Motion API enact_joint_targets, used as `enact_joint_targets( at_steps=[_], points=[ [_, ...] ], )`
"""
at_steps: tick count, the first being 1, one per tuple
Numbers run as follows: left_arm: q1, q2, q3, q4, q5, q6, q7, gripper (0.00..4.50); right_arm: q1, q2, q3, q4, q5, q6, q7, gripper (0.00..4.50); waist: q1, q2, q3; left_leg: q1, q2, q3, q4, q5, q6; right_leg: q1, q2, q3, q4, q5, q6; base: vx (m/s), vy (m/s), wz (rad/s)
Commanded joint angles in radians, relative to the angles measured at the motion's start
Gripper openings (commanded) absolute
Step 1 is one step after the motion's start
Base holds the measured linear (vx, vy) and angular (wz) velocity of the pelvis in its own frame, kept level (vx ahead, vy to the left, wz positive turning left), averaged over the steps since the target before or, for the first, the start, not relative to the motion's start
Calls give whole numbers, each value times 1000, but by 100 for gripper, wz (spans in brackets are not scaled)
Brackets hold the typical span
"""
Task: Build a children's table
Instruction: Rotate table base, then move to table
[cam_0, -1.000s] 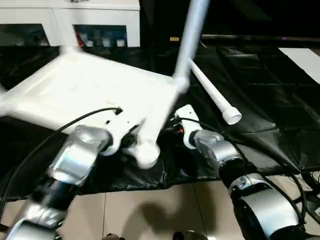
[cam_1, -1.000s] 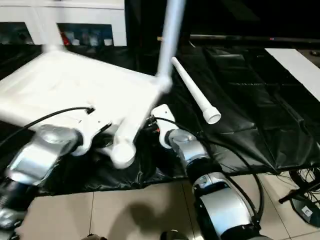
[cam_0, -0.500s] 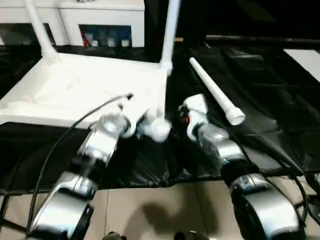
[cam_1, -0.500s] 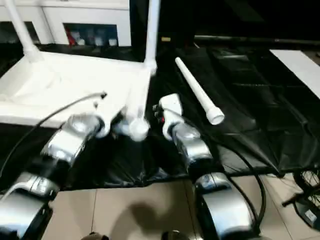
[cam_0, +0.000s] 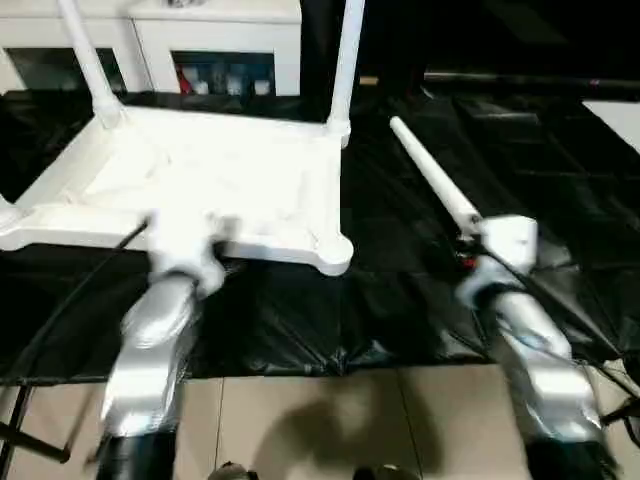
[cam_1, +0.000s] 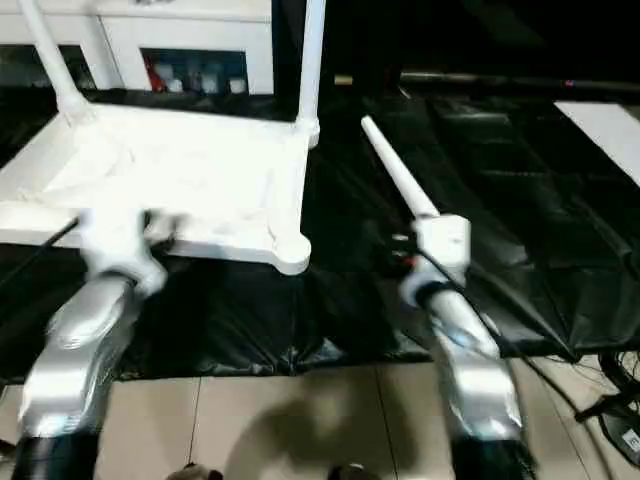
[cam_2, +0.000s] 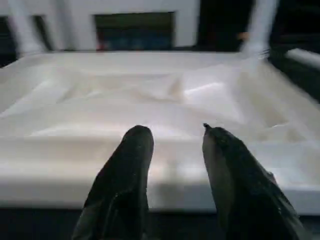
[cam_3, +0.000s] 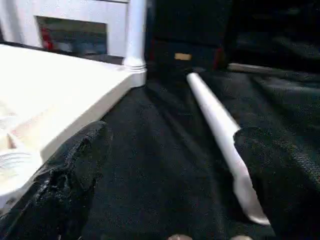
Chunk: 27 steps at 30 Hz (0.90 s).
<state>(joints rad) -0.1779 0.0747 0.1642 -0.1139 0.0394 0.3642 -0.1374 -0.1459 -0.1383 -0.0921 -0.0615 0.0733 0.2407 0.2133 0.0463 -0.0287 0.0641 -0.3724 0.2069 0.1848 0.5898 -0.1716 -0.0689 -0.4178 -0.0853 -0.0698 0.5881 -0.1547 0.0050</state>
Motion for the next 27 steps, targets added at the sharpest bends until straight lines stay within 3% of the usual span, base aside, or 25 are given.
enact_joint_targets(
  at_steps=[1,2,3,5,7,13,14,15,22,23,24,25,26,27],
  points=[
    [14,-5,7,-52,4,16,-10,216,24,-4,-7,-54,-5,105,-19,450,-7,6,-56,20,1,-18,-70,-452,-9,20,-27,13,-125,-658,32,0,0,0],
    [22,-22,31,-81,-20,28,-13,224,36,4,-18,-69,20,103,-17,450,-7,14,-55,20,7,-24,-77,-464,-13,23,-30,12,-125,-633,22,0,0,0],
    [34,-33,47,-113,-50,46,-14,229,49,10,-30,-83,53,96,-12,450,-8,15,-57,21,10,-27,-80,-471,-14,25,-32,12,-126,-615,14,0,0,0],
    [62,-7,32,-146,-68,61,-6,246,68,9,-22,-97,65,109,-15,450,-13,18,-55,13,13,-36,-88,-501,-13,33,-30,10,-120,-554,-8,0,0,0],
    [71,1,28,-160,-83,67,-4,258,74,9,-13,-105,67,126,-15,450,-15,20,-55,15,13,-37,-90,-508,-12,33,-30,13,-119,-535,-16,0,0,0],
    [87,-5,0,-162,-55,23,-11,317,92,8,21,-122,34,156,-2,450,-18,10,-52,19,6,-30,-84,-499,-10,26,-31,17,-127,-569,-9,0,0,0],
    [85,-18,-5,-162,-48,17,-8,320,90,12,17,-123,45,166,-1,450,-18,13,-53,21,7,-30,-83,-492,-10,24,-31,18,-129,-574,-5,0,0,0],
    [85,-26,-8,-163,-43,16,-4,326,88,13,15,-124,51,175,-4,450,-18,8,-53,21,8,-29,-82,-489,-10,24,-31,18,-129,-573,-3,0,0,0],
    [92,-27,-44,-165,-56,22,20,373,76,11,11,-101,58,171,-18,450,-17,9,-56,18,12,-31,-84,-465,-14,28,-27,20,-118,-514,-16,-4,-2,3],
    [97,-21,-57,-167,-41,19,25,394,74,6,15,-92,52,168,-16,450,-8,31,-59,-36,18,-104,-124,-513,7,84,-34,-36,-77,-395,-43,-29,-12,20],
    [103,-17,-63,-171,-34,21,26,402,73,5,18,-87,51,169,-14,450,-25,26,-53,-35,27,-126,-126,-547,6,76,-30,-40,-73,-342,-61,-22,-41,47],
    [106,-15,-64,-174,-31,24,26,405,72,4,20,-85,51,170,-12,450,-30,47,-51,-22,56,-176,-145,-644,-5,80,-18,-53,-45,-271,-114,60,-95,62],
    [112,-16,-63,-179,-24,26,22,405,70,3,22,-86,51,175,-9,450,-43,56,-49,-1,91,-238,-170,-689,13,64,1,-49,13,-200,-178,60,-95,62],
    [118,-18,-59,-184,-22,22,17,407,68,4,26,-89,53,179,-6,450,-47,56,-45,3,98,-262,-178,-685,32,56,8,-45,37,-198,-205,75,-159,66]
  ],
)
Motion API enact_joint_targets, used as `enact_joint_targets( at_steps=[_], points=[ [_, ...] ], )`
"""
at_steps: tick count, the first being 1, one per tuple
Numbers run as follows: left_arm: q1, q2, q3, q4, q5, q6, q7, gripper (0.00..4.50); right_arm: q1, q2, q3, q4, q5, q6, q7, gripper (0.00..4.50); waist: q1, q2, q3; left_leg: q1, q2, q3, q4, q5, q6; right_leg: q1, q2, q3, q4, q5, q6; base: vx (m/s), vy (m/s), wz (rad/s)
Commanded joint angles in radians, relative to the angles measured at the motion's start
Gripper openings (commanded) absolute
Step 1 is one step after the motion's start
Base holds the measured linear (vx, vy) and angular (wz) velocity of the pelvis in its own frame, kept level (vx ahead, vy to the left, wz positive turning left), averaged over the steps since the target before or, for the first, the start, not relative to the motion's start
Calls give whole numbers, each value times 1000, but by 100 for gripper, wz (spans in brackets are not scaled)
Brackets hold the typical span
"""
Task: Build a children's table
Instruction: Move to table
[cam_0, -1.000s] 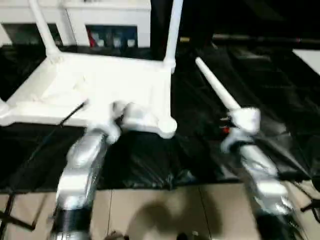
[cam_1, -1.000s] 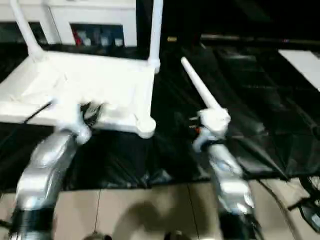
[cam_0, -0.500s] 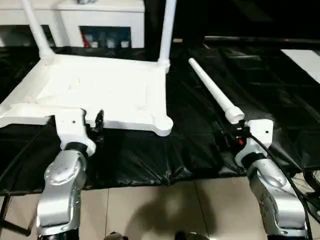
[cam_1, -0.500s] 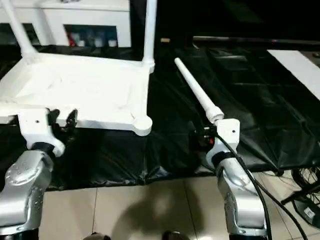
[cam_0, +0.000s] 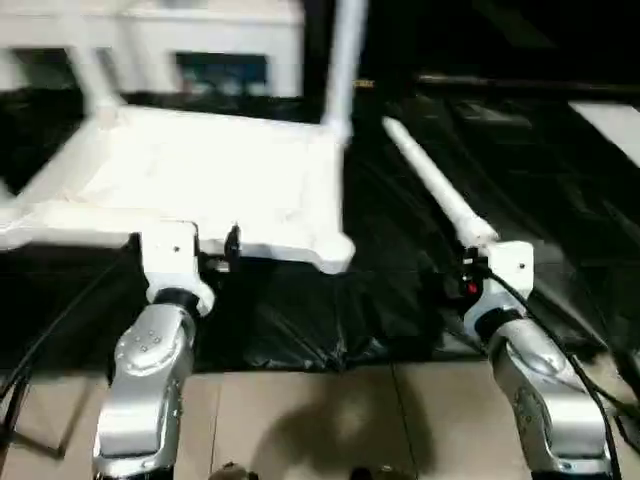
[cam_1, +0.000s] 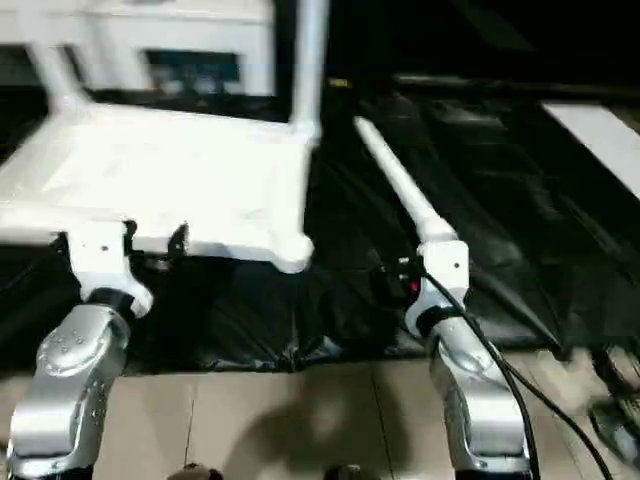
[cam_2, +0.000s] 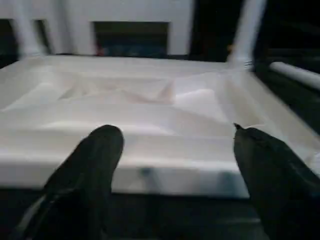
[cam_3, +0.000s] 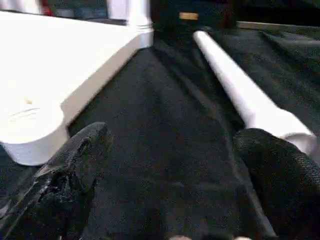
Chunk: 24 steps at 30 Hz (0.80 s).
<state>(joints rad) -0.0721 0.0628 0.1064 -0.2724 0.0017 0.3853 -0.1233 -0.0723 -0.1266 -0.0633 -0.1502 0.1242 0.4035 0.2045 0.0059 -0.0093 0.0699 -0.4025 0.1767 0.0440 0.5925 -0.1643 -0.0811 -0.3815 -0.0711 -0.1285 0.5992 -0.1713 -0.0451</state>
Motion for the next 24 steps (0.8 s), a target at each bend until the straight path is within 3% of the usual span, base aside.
enact_joint_targets(
  at_steps=[1,2,3,4,5,6,7,8,9,10,11,12,13,14,15,16,17,18,19,20,21,22,23,24],
  points=[
    [15,-8,-1,-26,16,-3,3,422,-5,-3,-7,-4,9,21,2,450,-7,24,-48,67,211,-72,-186,-617,59,-16,-14,44,62,-150,-144,59,-269,53],
    [15,-11,3,-27,12,1,5,436,-5,-4,-7,-5,10,22,4,450,9,29,-44,52,207,-26,-202,-624,77,-16,-11,54,94,-137,-132,59,-269,53],
    [14,-16,12,-25,5,7,12,449,-3,-9,-3,-12,13,25,13,450,18,15,-46,55,200,4,-197,-621,101,-15,-18,70,87,-147,-132,68,-360,41],
    [13,-13,13,-22,2,12,14,450,1,-13,0,-18,15,27,17,450,32,-26,-50,61,98,91,-89,-571,121,-36,-29,111,-17,-256,-205,154,-240,30],
    [12,-8,10,-15,4,17,14,450,4,-15,1,-22,15,28,18,450,77,-77,-56,54,-61,165,181,-377,153,-46,-56,147,-141,-652,-147,154,-240,30],
    [12,0,5,-13,4,21,16,450,6,-15,2,-28,15,30,16,450,86,-77,-67,-5,-51,140,176,-296,163,27,-91,194,-115,-679,-101,158,-164,5],
    [10,10,-3,-5,11,19,19,450,8,-16,2,-33,17,36,15,450,116,-74,-62,-26,-47,105,144,-189,114,37,-97,213,-91,-745,182,29,-220,15],
    [6,12,-5,4,9,10,22,450,8,-18,4,-40,19,42,17,450,112,-90,-64,-7,-50,89,85,-179,138,49,-81,242,-80,-579,321,29,-220,15],
    [4,12,-4,8,7,3,24,450,9,-20,6,-46,20,47,18,450,122,-63,-76,15,-40,73,54,-152,157,57,-85,238,-73,-441,312,-13,-206,47],
    [1,16,-7,13,9,-3,22,450,9,-23,11,-51,22,51,25,450,118,-41,-77,70,-10,68,22,-96,194,15,-27,202,-84,-253,264,-30,-195,36],
    [-1,15,-7,14,5,-8,18,450,8,-30,21,-57,19,55,34,450,100,-30,-73,69,22,52,0,-94,236,16,-11,171,-78,-185,209,-30,-195,36],
    [-2,12,-7,12,2,-9,14,450,7,-35,31,-61,14,56,41,450,99,-26,-69,67,27,57,-1,-116,242,17,-15,163,-93,-230,201,-45,-164,19],
    [-2,11,-10,11,4,-8,12,450,6,-37,36,-62,12,57,45,450,100,-32,-64,65,18,68,3,-148,228,21,-12,158,-108,-319,204,-39,-107,20],
    [1,9,-12,8,5,-8,10,450,5,-36,39,-63,11,60,46,450,104,-29,-45,100,-11,103,6,-261,149,17,-6,136,-159,-684,232,-39,-107,20],
    [6,7,-16,1,7,-4,8,450,3,-36,41,-62,12,63,46,450,110,-48,-39,68,-15,80,-5,-269,157,58,-55,93,-147,-722,224,-31,-69,27],
    [9,6,-19,-4,8,-1,7,450,2,-36,41,-62,13,65,47,450,106,-25,-44,105,3,76,4,-289,143,47,-75,33,-193,-845,236,-18,-18,36],
    [23,8,-22,-24,7,7,4,450,-3,-34,47,-57,22,66,51,450,95,-24,-40,96,21,78,-2,-331,160,93,-97,-37,-212,-823,240,-18,-18,36],
    [26,9,-22,-28,7,9,4,450,-4,-34,51,-55,20,64,53,450,97,-1,-35,67,80,49,-34,-416,168,135,-88,-66,-167,-775,232,83,33,33],
    [32,15,-21,-34,4,13,6,450,-6,-29,56,-52,18,63,50,450,131,42,-28,10,225,-7,-149,-637,161,181,-50,-23,119,-556,145,129,-7,26],
    [34,21,-22,-36,0,13,9,450,-7,-22,56,-51,17,67,43,450,129,-1,-17,100,178,82,-158,-874,81,81,-23,64,210,-358,1,129,-7,26],
    [35,21,-22,-37,-1,13,9,450,-6,-21,57,-52,18,68,44,450,130,-6,-28,126,168,87,-129,-864,67,89,-50,119,176,-517,11,116,-132,19],
    [38,21,-21,-42,-4,15,8,450,-3,-21,63,-58,18,73,45,450,146,-91,-19,128,-6,149,77,-562,82,60,-90,228,-93,-841,45,175,-116,11],
    [41,22,-20,-44,-6,16,7,450,-1,-21,67,-62,18,75,45,450,196,-68,-14,10,1,85,143,-220,140,159,-182,295,-132,-883,26,175,-116,11],
    [43,21,-17,-46,-8,16,6,450,2,-21,73,-64,15,75,45,450,215,-53,-20,14,-1,74,137,-167,132,159,-166,297,-126,-814,19,145,-29,20]
  ],
)
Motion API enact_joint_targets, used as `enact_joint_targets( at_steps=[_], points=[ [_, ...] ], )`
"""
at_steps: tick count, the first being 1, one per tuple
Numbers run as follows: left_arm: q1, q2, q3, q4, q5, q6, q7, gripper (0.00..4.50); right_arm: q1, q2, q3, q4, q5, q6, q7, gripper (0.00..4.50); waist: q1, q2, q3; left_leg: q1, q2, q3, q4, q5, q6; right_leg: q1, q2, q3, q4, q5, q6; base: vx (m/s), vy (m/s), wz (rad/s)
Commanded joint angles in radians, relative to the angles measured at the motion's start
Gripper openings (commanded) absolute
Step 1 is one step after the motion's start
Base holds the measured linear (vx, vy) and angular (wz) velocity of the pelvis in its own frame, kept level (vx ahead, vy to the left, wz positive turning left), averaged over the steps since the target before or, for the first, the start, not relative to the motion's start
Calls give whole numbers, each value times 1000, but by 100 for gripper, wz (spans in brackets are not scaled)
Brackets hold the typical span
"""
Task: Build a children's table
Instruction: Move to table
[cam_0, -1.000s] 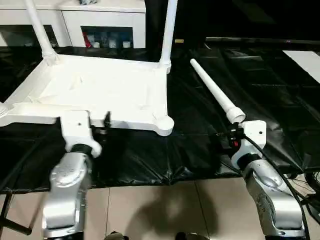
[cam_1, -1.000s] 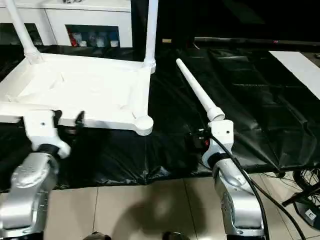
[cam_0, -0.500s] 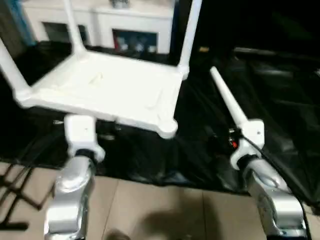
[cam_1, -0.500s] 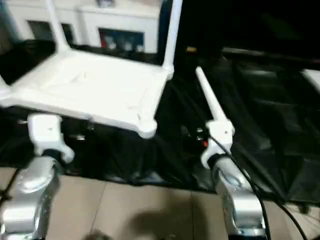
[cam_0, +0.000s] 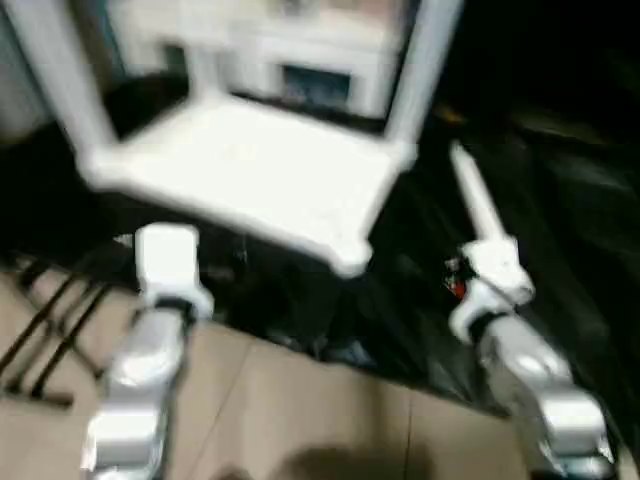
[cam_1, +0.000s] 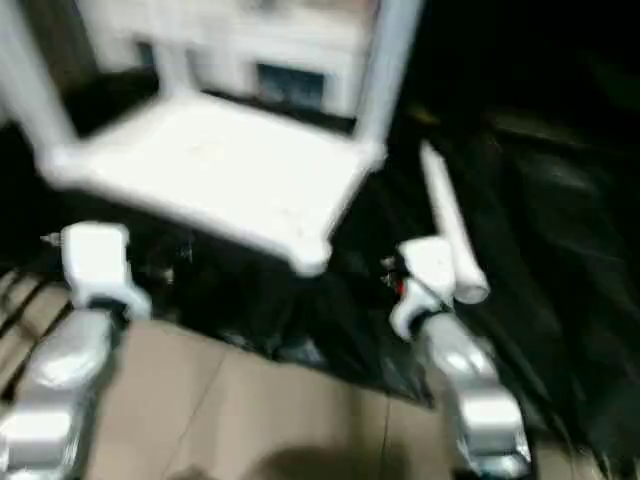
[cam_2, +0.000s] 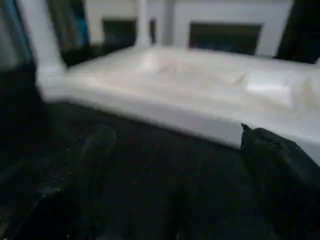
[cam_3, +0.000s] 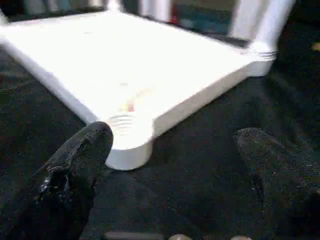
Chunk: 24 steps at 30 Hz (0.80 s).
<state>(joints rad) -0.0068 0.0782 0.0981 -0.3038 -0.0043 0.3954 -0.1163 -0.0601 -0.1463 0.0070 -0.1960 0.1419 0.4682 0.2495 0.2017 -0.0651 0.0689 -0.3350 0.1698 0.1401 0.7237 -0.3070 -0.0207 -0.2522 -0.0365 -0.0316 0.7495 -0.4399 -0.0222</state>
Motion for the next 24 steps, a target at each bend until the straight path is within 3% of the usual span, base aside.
enact_joint_targets(
  at_steps=[1,2,3,4,5,6,7,8,9,10,11,12,13,14,15,16,17,18,19,20,21,22,23,24],
  points=[
    [-20,6,-7,-14,-2,5,0,450,-9,-2,6,-19,-5,10,0,450,27,0,-31,-61,0,-29,-30,41,67,56,-142,174,-252,-268,-39,129,-7,39],
    [-19,6,-4,-11,-1,3,1,450,-9,-2,8,-18,-7,9,1,450,30,27,-59,-34,12,-26,-94,136,61,55,-69,117,-219,75,-39,129,-7,39],
    [-20,5,-1,-8,-1,0,3,450,-9,-3,10,-17,-9,8,1,450,15,40,-82,3,30,-32,-126,202,73,46,-34,70,-183,216,-3,188,63,23],
    [-21,6,1,-6,-3,-1,3,450,-10,-4,8,-17,-8,8,1,450,-31,52,-113,109,100,-139,-140,369,275,-51,21,-6,-43,342,88,220,48,1],
    [-22,7,1,-5,-5,-2,1,450,-11,-6,5,-16,-8,7,1,450,-59,57,-134,234,184,-225,-121,530,402,-182,-18,-17,13,162,134,220,48,1],
    [-23,11,0,-7,-9,0,1,450,-12,-5,3,-16,-9,6,-1,450,-74,57,-125,204,193,-234,-115,822,500,-210,-54,-11,38,49,148,106,-11,-18],
    [-23,13,0,-8,-12,1,1,450,-12,-3,0,-16,-9,4,-4,450,-82,57,-116,157,165,-202,-130,875,498,-211,-54,-9,47,107,158,-6,-1,-18],
    [-27,21,-4,-2,-14,0,-4,450,-15,3,-7,-11,-11,0,-14,450,-89,39,-104,79,72,-94,-154,712,450,-215,-36,-13,10,290,115,0,0,0],
    [-30,25,-5,3,-13,-2,-8,450,-16,4,-8,-9,-12,-2,-20,450,-96,22,-94,53,44,-63,-163,567,436,-200,-37,-7,-37,357,72,72,-7,-2],
    [-36,27,-7,10,-13,-3,-13,450,-18,6,-13,-6,-10,-3,-28,450,-113,-28,-85,16,-53,-8,-133,220,339,-132,-60,41,-163,381,26,99,-33,2],
    [-43,32,-10,17,-12,-4,-21,450,-20,9,-18,-4,-9,-5,-36,450,-95,-52,-73,-10,-78,-8,-57,-64,208,-65,-169,134,-270,-177,17,68,-49,1],
    [-55,42,-19,24,-11,-7,-36,450,-21,12,-24,-4,-10,-8,-48,450,-93,-24,-72,-14,-46,-48,-17,-39,90,-40,-220,149,-281,-467,-86,59,-37,1],
    [-55,42,-19,24,-11,-7,-36,450,-21,12,-24,-4,-10,-8,-48,450,-97,-27,-69,-25,-39,-53,-22,-17,56,-28,-214,144,-278,-477,-113,53,-11,-5],
    [-61,44,-22,26,-17,-7,-45,450,-22,14,-27,-5,-10,-7,-56,450,-106,-13,-60,-31,-22,-60,-51,16,31,-29,-196,122,-272,-419,-166,53,-11,-5],
    [-69,48,-26,28,-24,-3,-57,450,-25,18,-34,-6,-11,-3,-67,450,-112,1,-52,-20,-16,-57,-81,13,30,-44,-172,101,-272,-406,-181,0,0,0],
    [-78,54,-31,34,-41,-3,-84,450,-33,20,-43,-7,-18,7,-85,450,-130,43,-44,-4,3,-52,-166,-59,23,-70,-103,47,-243,-333,-179,52,43,0],
    [-91,65,-40,45,-53,-4,-118,450,-49,21,-57,-5,-26,21,-109,450,-151,38,-45,0,14,-57,-188,-101,25,-79,-68,28,-224,-254,-165,52,43,0],
    [-92,67,-42,46,-53,-5,-120,450,-51,21,-58,-5,-26,22,-111,450,-165,54,-75,61,32,-73,-187,-64,37,-112,-57,9,-178,17,-184,85,55,11],
    [-103,79,-51,57,-55,-2,-140,450,-72,18,-76,-1,-27,41,-131,450,-174,65,-79,69,33,-75,-175,86,67,-123,-63,2,-163,249,-197,77,61,14],
    [-115,87,-58,67,-56,1,-154,450,-92,13,-92,4,-28,54,-145,450,-176,50,-81,34,15,-61,-154,279,80,-99,-77,20,-161,408,-205,77,61,14],
    [-127,96,-63,81,-58,-4,-165,450,-114,4,-107,12,-36,72,-162,450,-169,44,-93,18,-1,-54,-136,475,75,-84,-82,34,-149,558,-209,39,55,6],
    [-132,98,-63,86,-59,-4,-168,450,-123,0,-113,17,-37,79,-166,450,-170,39,-97,16,-7,-54,-130,551,69,-82,-78,34,-147,611,-204,0,0,0],
    [-146,103,-65,99,-63,-5,-177,450,-148,-11,-128,30,-42,98,-180,450,-170,42,-103,15,-14,-54,-126,596,59,-80,-73,33,-142,640,-200,0,0,0],
    [-168,110,-71,119,-63,-7,-183,450,-186,-29,-146,58,-45,115,-187,450,-174,45,-96,5,-12,-52,-132,541,38,-80,-75,26,-155,563,-197,0,0,0]
  ],
)
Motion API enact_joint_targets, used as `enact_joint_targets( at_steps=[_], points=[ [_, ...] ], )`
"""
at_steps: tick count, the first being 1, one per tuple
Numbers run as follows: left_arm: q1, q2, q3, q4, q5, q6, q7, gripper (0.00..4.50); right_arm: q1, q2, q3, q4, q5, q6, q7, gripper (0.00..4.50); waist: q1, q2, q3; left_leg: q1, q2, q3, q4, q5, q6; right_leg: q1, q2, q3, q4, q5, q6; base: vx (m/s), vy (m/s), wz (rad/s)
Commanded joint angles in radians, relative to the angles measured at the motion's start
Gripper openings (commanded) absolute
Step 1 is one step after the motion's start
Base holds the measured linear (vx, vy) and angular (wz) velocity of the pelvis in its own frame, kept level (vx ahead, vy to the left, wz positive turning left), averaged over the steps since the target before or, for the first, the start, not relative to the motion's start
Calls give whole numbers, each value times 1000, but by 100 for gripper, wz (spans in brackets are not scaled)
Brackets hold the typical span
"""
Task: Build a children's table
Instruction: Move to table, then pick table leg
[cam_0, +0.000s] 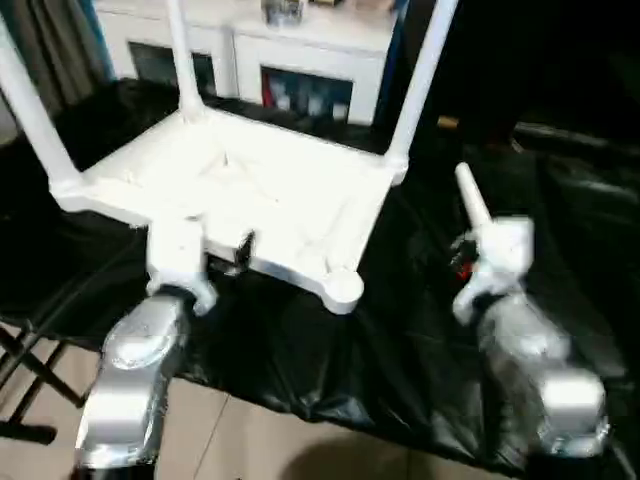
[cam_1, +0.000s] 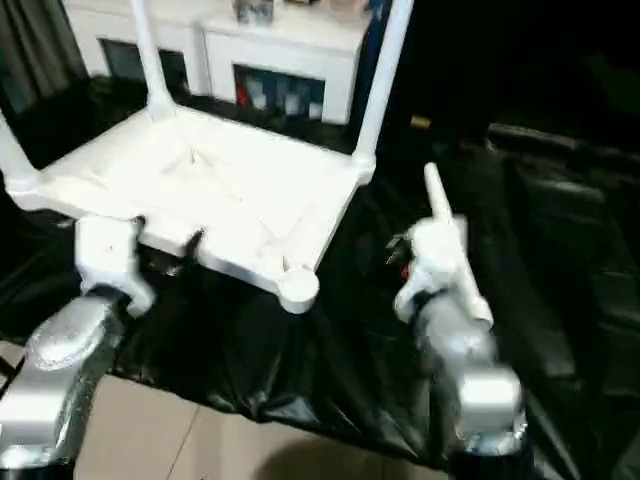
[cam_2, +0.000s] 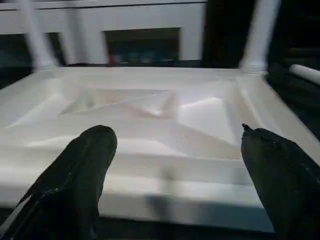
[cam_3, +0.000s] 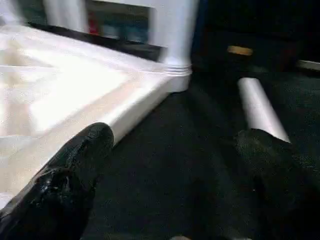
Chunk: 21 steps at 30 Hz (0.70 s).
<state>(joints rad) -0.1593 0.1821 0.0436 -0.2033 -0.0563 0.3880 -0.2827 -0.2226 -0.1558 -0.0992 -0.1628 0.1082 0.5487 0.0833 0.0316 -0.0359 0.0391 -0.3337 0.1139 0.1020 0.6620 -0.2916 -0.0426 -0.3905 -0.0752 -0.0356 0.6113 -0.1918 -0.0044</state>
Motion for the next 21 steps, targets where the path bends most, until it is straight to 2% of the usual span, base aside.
enact_joint_targets(
  at_steps=[1,2,4,5,6,7,8,10,11,12,13,16,18,19,21],
  points=[
    [-23,8,-19,25,-11,1,-18,450,-36,-26,-46,35,-12,37,-21,450,-4,16,-66,4,44,-14,-70,526,60,58,-37,30,-17,315,-215,0,0,0],
    [-43,11,-29,44,-7,-5,-26,450,-76,-46,-56,80,-8,53,-15,450,-7,15,-52,-4,57,-9,-88,283,48,61,-49,34,-33,119,-228,0,0,0],
    [-74,14,-43,69,-6,-5,-42,450,-141,-86,-58,166,-18,83,-5,450,-8,11,-45,-2,70,-6,-99,82,34,62,-60,37,-46,-37,-237,-72,-38,2],
    [-94,19,-57,84,-8,5,-64,450,-197,-125,-46,251,-33,109,12,450,-10,10,-42,-2,72,-6,-102,44,28,61,-60,37,-47,-73,-240,-81,-44,3],
    [-105,26,-69,91,-13,17,-86,450,-236,-151,-33,314,-46,129,21,450,-8,5,-39,0,75,7,-104,-33,19,56,-64,40,-58,-151,-241,-69,-52,7],
    [-113,32,-82,92,-22,32,-113,450,-272,-175,-20,377,-59,138,26,450,-8,3,-41,1,76,11,-103,-36,19,54,-65,39,-56,-162,-246,-55,-57,7],
    [-120,41,-98,85,-38,51,-151,450,-313,-194,-14,451,-63,138,34,450,-7,3,-41,-1,76,18,-103,-41,15,51,-65,38,-55,-188,-249,-55,-57,7],
    [-124,57,-126,60,-73,83,-223,450,-373,-220,-9,562,-67,140,44,450,-2,-5,-42,-9,77,28,-102,-44,14,50,-64,40,-59,-208,-238,-39,-53,4],
    [-125,82,-158,25,-108,104,-303,450,-421,-239,-1,650,-74,132,59,450,0,-4,-44,-9,77,29,-101,-35,13,50,-65,40,-56,-202,-239,-32,-52,4],
    [-125,91,-167,13,-118,116,-324,450,-435,-244,3,674,-75,136,68,450,4,-8,-52,-12,77,33,-101,-3,26,50,-65,38,-47,-170,-248,0,0,0],
    [-127,123,-194,-21,-143,148,-384,450,-475,-255,4,746,-73,139,84,450,7,-11,-53,-12,80,41,-100,20,34,46,-63,37,-43,-133,-257,0,0,0],
    [-136,179,-234,-63,-181,197,-463,450,-537,-266,-4,863,-67,163,123,450,6,-7,-49,-16,83,49,-101,9,50,42,-58,33,-44,-128,-276,0,0,0],
    [-147,202,-248,-74,-197,217,-490,450,-571,-272,-9,941,-60,175,159,450,5,-5,-47,-17,89,51,-103,-15,35,41,-57,30,-46,-163,-272,0,0,0],
    [-150,206,-251,-75,-199,220,-495,450,-578,-274,-8,958,-60,176,166,450,2,-10,-49,-17,89,51,-103,-16,33,41,-56,29,-44,-164,-273,0,0,0],
    [-157,217,-256,-78,-200,228,-508,450,-612,-286,19,1040,-78,180,196,450,1,-9,-48,-15,91,53,-103,-21,25,39,-56,28,-44,-174,-273,0,0,0]
  ],
)
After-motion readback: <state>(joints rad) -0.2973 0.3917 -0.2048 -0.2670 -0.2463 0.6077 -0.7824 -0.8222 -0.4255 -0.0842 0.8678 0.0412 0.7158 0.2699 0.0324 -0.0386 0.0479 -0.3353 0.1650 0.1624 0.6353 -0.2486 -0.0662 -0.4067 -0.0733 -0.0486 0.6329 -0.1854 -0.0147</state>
